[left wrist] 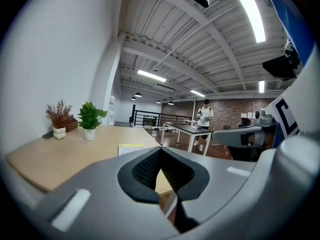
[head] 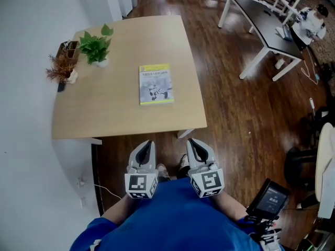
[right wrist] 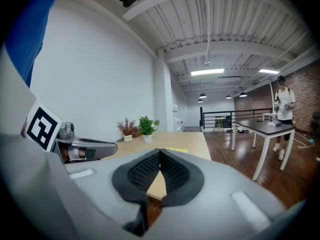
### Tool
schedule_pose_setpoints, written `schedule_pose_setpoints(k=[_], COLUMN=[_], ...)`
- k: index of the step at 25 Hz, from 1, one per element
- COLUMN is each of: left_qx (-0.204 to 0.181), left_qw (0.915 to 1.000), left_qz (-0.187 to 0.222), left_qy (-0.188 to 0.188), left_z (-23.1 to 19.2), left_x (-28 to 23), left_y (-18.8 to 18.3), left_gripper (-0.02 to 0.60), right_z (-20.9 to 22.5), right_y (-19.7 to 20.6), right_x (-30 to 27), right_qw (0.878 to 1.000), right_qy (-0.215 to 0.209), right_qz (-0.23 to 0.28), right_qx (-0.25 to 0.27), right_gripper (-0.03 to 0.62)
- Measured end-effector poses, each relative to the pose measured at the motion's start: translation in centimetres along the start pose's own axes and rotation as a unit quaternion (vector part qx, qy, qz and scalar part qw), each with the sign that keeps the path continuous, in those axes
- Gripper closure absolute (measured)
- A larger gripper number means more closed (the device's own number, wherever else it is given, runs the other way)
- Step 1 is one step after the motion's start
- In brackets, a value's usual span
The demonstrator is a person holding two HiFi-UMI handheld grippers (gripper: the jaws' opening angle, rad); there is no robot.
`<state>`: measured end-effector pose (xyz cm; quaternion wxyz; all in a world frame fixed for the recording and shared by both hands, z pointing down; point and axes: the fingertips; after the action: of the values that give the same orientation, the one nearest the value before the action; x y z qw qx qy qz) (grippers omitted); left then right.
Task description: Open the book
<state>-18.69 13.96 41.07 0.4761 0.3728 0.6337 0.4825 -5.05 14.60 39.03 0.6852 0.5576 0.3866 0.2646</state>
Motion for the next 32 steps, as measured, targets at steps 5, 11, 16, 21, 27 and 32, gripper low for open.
schedule_pose_setpoints(k=[5,11,16,21,27,32], left_qx=[-0.009,-0.025,-0.035,-0.053,-0.061,-0.065], left_qw=[0.9997,0.9982,0.9968,0.9947,0.9923,0.9909], left_qz=[-0.02,-0.041,-0.054,-0.066,-0.078,-0.097], left_qy=[-0.008,-0.035,-0.048,-0.058,-0.075,-0.067], left_z=[-0.5,-1.3,-0.4,0.9,1.8,2.5], left_x=[-2.8,-8.0,-13.7,-18.4,-22.0,-24.8], left_y=[0.2,-0.3,-1.6,-2.0,-1.6,-1.1], left_gripper=[0.574,0.574,0.574,0.574,0.574,0.574], right_z=[1.8,6.0,11.2,15.6,18.5,19.6], right_y=[0.9,1.0,0.2,0.3,1.4,2.2], right_x=[-2.7,-7.5,-10.9,-13.2,-15.0,-16.2], right_qw=[1.0,0.999,0.999,0.998,0.996,0.994], right_qy=[-0.006,-0.027,-0.043,-0.053,-0.071,-0.076], right_qz=[-0.014,-0.021,-0.018,-0.023,-0.037,-0.054], right_qx=[-0.012,-0.023,-0.028,-0.038,-0.049,-0.058], right_gripper=[0.591,0.591,0.591,0.591,0.591,0.591])
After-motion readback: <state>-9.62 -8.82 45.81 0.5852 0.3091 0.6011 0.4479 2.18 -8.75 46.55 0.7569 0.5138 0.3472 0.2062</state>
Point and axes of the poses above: the fingertips, and each gripper's own axes: x backward along the fingers, z to its right, y out of its underside, and after that the axes turned 8 degrees about -y, right-handed
